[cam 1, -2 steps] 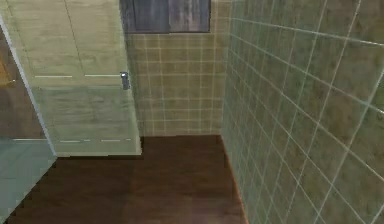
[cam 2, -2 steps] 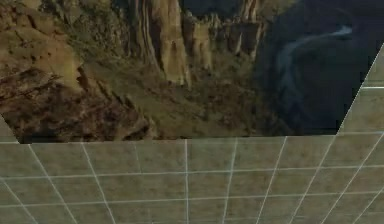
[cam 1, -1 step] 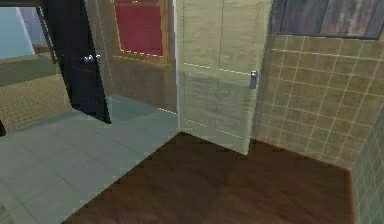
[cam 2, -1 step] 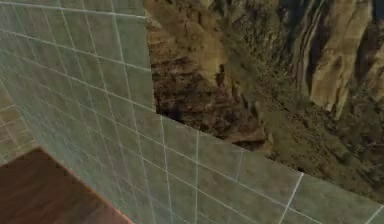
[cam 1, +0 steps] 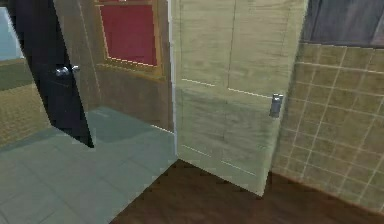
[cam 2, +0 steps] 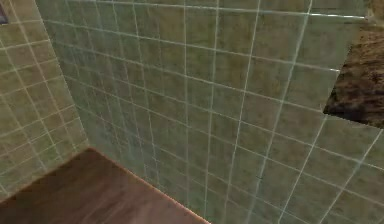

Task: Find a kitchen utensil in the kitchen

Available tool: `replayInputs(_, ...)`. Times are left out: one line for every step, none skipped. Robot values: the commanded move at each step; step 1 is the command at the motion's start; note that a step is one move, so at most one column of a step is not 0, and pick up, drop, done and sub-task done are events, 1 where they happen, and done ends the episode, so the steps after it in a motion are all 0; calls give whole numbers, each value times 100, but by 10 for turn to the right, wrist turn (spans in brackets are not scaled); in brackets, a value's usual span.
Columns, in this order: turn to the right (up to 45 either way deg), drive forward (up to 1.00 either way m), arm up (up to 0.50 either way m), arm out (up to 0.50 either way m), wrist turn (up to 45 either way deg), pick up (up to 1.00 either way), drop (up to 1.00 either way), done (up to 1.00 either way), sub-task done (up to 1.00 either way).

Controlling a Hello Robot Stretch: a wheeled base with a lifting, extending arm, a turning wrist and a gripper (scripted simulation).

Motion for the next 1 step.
replayInputs(-450,0,0,0,0,0,0,0,0)
